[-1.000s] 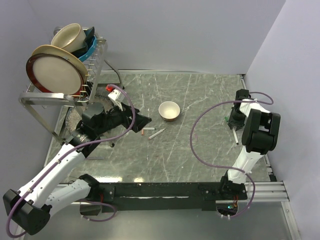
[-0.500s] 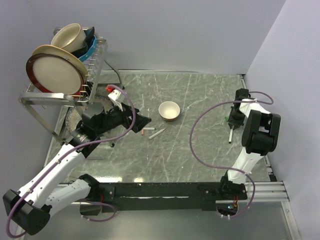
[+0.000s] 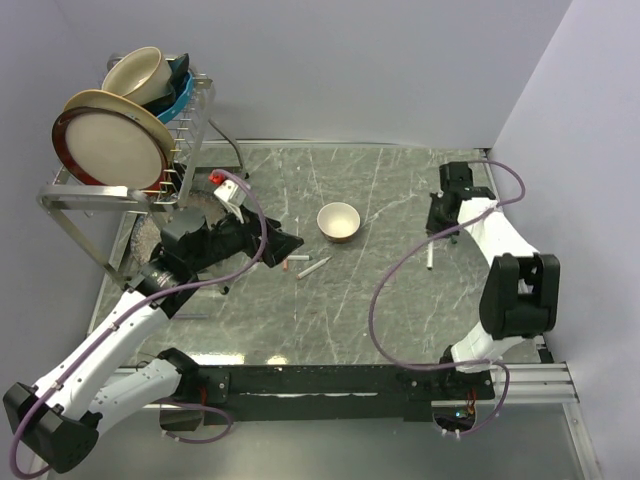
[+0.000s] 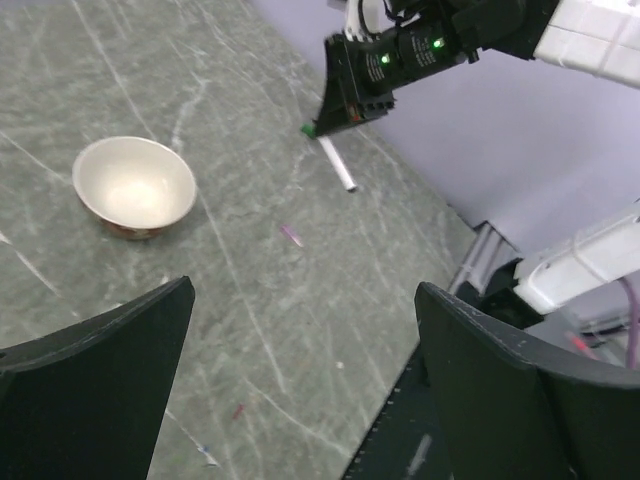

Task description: Insert the pens into the pen caps

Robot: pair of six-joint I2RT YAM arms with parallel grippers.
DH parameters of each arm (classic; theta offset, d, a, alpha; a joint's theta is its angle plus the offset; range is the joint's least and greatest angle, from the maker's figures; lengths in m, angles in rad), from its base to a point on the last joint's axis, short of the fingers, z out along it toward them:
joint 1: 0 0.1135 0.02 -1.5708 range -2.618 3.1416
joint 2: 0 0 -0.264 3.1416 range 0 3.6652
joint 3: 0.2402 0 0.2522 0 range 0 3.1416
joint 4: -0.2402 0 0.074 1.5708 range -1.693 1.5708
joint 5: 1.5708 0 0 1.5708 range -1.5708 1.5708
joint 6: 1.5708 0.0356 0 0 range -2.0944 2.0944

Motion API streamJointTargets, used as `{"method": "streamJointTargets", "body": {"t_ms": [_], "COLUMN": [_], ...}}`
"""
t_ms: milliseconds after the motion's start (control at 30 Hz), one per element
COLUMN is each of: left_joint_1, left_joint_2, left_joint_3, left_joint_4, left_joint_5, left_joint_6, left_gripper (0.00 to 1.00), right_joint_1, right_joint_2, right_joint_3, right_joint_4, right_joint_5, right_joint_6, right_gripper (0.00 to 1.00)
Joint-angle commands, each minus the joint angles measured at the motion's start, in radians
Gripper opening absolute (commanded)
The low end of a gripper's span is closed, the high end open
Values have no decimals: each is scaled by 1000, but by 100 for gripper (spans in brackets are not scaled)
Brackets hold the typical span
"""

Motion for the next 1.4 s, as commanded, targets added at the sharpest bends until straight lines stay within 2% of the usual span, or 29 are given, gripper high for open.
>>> {"method": "streamJointTargets", "body": {"t_ms": [0, 67, 167, 233, 333, 433, 567, 700, 867, 1067, 1167, 1233, 1267, 1300, 1333, 1367], "left_joint_1": [-4, -5, -8, -11, -34, -86, -135, -135, -135, -138, -142, -142, -142, -142, -142, -142], "left_joint_2": [-16, -13, 16, 67, 153, 225, 312, 357, 394, 437, 451, 458, 457, 455, 449, 446], "left_joint_3": [-25, -44, -56, -53, -29, 16, 80, 109, 135, 152, 151, 160, 160, 157, 157, 156], "left_joint_4": [92, 117, 146, 171, 215, 243, 240, 307, 367, 418, 441, 442, 451, 456, 461, 464], "left_joint_5": [79, 99, 102, 147, 219, 221, 196, 237, 263, 303, 305, 305, 305, 294, 291, 290], "left_joint_6": [-137, -183, -216, -217, -239, -245, -227, -278, -315, -357, -377, -385, -389, -398, -401, -401], "left_gripper": [97, 94, 90, 88, 84, 82, 80, 75, 75, 70, 61, 47, 38, 18, 8, 1], "right_joint_1": [121, 204, 253, 289, 338, 373, 419, 447, 462, 473, 482, 485, 487, 487, 487, 488], "right_joint_2": [-186, -257, -338, -398, -466, -490, -509, -545, -573, -590, -591, -590, -591, -591, -591, -602], "right_joint_3": [6, 0, -3, -22, -42, -37, -36, -52, -68, -91, -98, -103, -105, -106, -106, -108], "right_joint_4": [52, 87, 136, 179, 267, 294, 311, 330, 325, 354, 360, 368, 370, 370, 368, 367], "right_joint_5": [-199, -236, -323, -423, -464, -510, -541, -534, -550, -567, -569, -592, -601, -612, -627, -624], "right_joint_6": [103, 123, 187, 249, 319, 361, 394, 404, 402, 425, 431, 431, 428, 427, 422, 422], "right_gripper": [0, 0, 0, 0, 0, 0, 0, 0, 0, 0, 0, 0, 0, 0, 6, 17]}}
